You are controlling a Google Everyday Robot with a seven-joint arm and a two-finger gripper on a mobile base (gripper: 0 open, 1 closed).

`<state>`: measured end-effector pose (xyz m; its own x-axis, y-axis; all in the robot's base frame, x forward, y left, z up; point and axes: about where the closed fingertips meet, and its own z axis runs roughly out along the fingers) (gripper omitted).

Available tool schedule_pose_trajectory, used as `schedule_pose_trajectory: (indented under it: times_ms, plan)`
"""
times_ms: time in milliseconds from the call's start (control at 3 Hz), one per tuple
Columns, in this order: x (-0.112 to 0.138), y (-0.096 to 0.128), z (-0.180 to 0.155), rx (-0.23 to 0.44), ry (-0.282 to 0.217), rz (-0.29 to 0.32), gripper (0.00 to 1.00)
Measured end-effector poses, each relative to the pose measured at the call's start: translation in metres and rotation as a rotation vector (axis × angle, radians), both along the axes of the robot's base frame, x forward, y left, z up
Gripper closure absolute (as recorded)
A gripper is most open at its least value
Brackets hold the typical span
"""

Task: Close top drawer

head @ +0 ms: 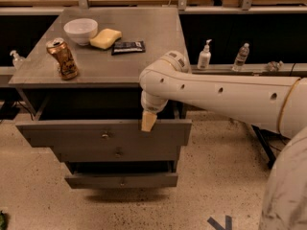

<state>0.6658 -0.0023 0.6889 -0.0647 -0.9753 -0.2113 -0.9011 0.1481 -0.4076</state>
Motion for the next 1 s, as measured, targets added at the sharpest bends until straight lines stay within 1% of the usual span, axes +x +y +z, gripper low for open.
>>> schedule_pose_trajectory:
  times_ms: [667,1000]
  plan:
    - [0.0044,-0.0014,0.0001,0.008,-0.004,-0.008,0.32]
    - [0.0043,-0.0014,0.0001,0.008,-0.004,-0.008,0.41]
